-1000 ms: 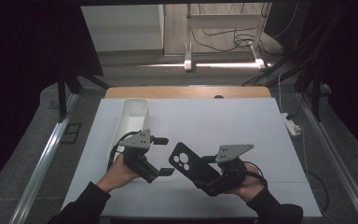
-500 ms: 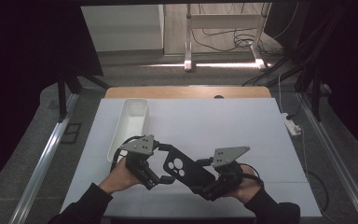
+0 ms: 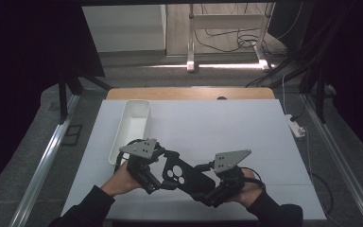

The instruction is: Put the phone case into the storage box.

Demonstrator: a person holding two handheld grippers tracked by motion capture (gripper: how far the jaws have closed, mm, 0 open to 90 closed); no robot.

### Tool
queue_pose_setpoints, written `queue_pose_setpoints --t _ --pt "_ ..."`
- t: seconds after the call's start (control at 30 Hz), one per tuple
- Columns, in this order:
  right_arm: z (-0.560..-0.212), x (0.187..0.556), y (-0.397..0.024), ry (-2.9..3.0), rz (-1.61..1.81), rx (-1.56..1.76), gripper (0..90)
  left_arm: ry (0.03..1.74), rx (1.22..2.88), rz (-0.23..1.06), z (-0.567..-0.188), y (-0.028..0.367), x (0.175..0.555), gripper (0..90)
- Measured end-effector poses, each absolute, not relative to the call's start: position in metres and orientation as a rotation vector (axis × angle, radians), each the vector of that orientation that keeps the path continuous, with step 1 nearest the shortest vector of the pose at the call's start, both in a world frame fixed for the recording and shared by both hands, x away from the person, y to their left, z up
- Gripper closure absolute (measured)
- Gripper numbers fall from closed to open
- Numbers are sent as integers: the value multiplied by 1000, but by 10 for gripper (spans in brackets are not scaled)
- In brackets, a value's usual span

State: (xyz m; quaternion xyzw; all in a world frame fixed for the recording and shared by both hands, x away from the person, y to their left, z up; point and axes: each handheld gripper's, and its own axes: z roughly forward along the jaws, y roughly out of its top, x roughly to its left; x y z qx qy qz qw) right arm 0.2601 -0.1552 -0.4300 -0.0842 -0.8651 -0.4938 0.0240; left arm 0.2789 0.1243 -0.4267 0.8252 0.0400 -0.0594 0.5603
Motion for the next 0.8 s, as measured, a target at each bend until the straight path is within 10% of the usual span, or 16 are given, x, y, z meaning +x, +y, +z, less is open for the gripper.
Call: queue_pose_setpoints --t 0.8 --pt "-433 257 -152 -2738 -1504 -170 128 105 1981 -164 -420 123 274 151"
